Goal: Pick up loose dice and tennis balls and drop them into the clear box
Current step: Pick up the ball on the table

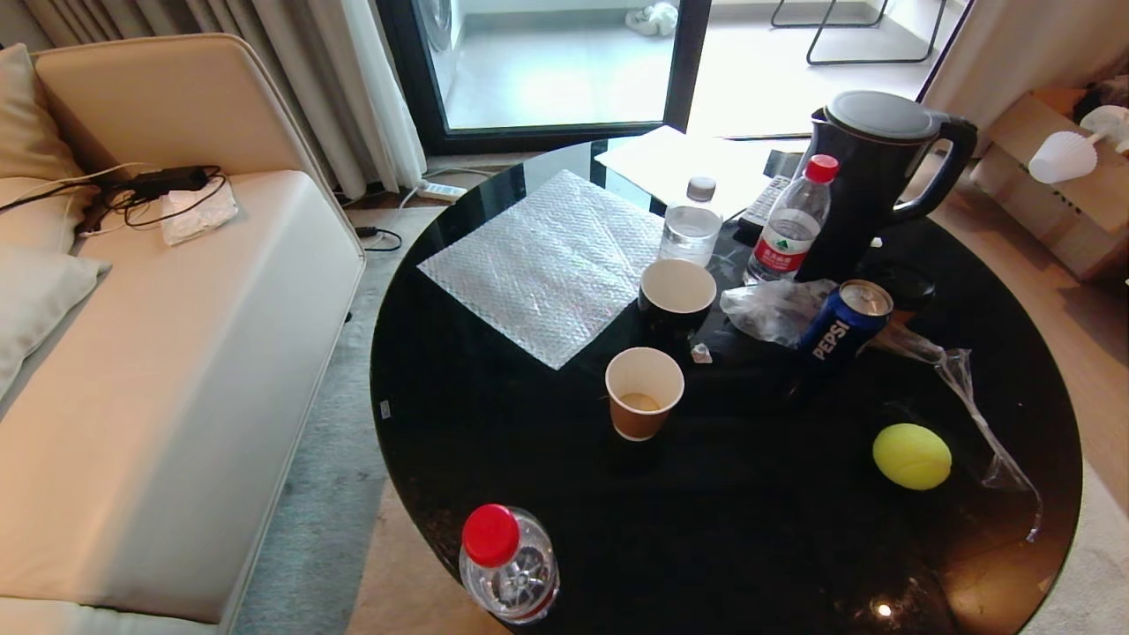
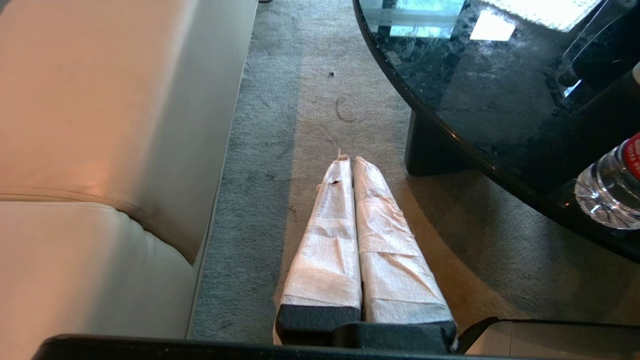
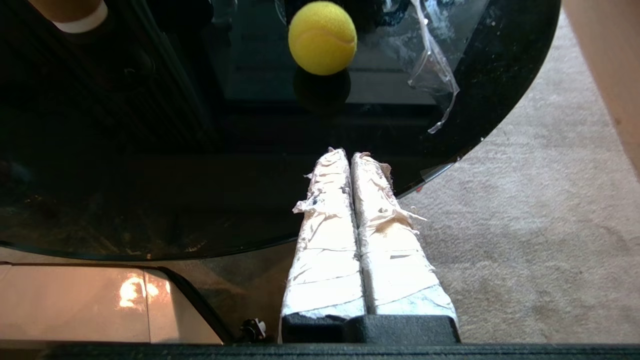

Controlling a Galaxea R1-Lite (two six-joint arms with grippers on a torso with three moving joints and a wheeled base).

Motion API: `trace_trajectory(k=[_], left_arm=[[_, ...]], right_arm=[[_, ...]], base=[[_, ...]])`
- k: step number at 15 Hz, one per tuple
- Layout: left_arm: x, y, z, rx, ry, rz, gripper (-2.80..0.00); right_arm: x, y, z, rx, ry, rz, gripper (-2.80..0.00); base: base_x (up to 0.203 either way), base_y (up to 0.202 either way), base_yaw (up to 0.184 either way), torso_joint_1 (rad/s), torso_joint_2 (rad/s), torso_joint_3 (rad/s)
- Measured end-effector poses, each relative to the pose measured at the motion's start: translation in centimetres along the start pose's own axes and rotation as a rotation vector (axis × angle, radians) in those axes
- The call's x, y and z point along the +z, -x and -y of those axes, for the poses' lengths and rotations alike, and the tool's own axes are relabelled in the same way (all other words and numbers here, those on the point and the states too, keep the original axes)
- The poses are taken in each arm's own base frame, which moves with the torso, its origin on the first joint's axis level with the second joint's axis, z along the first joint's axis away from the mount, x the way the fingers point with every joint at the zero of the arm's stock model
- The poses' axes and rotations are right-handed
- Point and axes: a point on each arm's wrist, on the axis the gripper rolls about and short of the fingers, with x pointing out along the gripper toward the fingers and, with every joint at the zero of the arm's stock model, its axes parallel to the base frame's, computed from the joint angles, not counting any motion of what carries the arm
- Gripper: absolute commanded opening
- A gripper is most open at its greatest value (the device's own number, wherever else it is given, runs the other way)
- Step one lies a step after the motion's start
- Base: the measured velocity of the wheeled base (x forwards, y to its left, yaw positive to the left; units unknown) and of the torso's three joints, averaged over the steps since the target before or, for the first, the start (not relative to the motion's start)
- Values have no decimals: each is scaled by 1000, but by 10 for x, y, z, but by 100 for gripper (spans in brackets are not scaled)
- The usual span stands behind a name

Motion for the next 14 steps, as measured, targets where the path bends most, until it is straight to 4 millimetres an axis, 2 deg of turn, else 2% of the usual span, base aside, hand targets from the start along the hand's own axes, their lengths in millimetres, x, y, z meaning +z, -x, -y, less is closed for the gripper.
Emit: trace_trajectory(k=[4, 11, 13, 14], left_arm=[[0, 0, 0, 0, -1, 0, -280], [0, 0, 0, 0, -2, 0, -280], [0, 0, 0, 0, -1, 0, -280], [0, 0, 0, 0, -1, 0, -280]], right_arm=[[0, 0, 0, 0, 0, 0, -280], [0, 0, 0, 0, 7, -3, -280], [7, 4, 0, -4, -1, 0, -280], [21, 10, 1, -12, -3, 26, -280]], base=[[0, 0, 0, -1, 4, -161], [0, 0, 0, 2, 0, -11], [0, 0, 0, 0, 0, 0], [0, 0, 0, 0, 0, 0]])
